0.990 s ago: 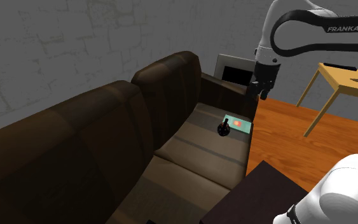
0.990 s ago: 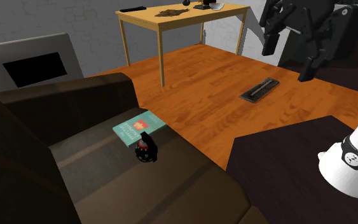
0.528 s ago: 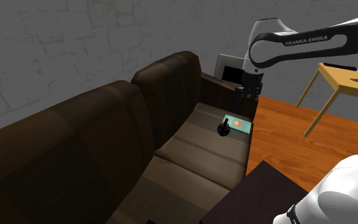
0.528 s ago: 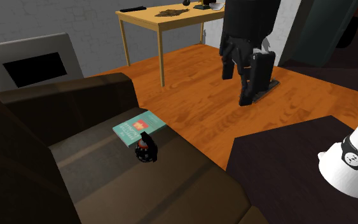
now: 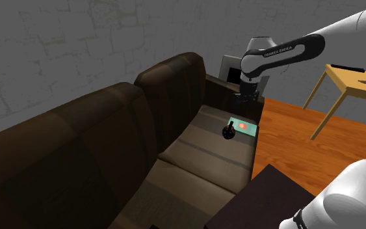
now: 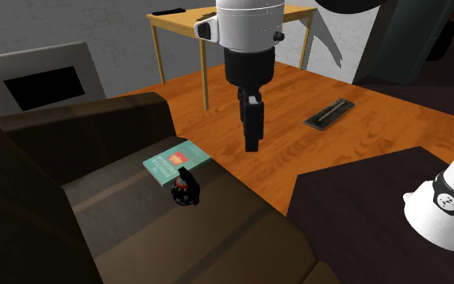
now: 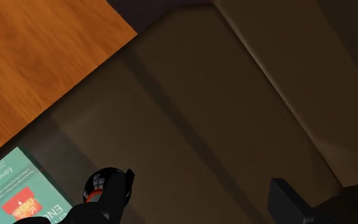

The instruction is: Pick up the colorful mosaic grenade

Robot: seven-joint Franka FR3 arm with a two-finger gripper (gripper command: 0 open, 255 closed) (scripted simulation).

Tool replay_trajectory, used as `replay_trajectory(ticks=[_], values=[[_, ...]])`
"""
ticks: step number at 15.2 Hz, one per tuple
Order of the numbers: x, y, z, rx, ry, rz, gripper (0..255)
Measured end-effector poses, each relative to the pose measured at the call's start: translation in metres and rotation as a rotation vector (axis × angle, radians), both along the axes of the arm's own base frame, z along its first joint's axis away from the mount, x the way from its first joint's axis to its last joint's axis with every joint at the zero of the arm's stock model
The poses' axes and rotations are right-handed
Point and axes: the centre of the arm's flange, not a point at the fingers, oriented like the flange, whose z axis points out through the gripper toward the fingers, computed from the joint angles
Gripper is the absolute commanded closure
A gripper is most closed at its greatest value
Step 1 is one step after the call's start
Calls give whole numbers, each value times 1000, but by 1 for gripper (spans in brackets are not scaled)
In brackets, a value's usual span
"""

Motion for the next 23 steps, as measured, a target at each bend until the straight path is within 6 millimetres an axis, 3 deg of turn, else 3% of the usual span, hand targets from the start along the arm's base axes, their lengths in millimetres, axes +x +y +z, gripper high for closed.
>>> replay_trajectory(ticks=[14,23], values=[[87,-114,-124,41,-11,-212,0],[127,-195,-205,68,-17,-349,0]])
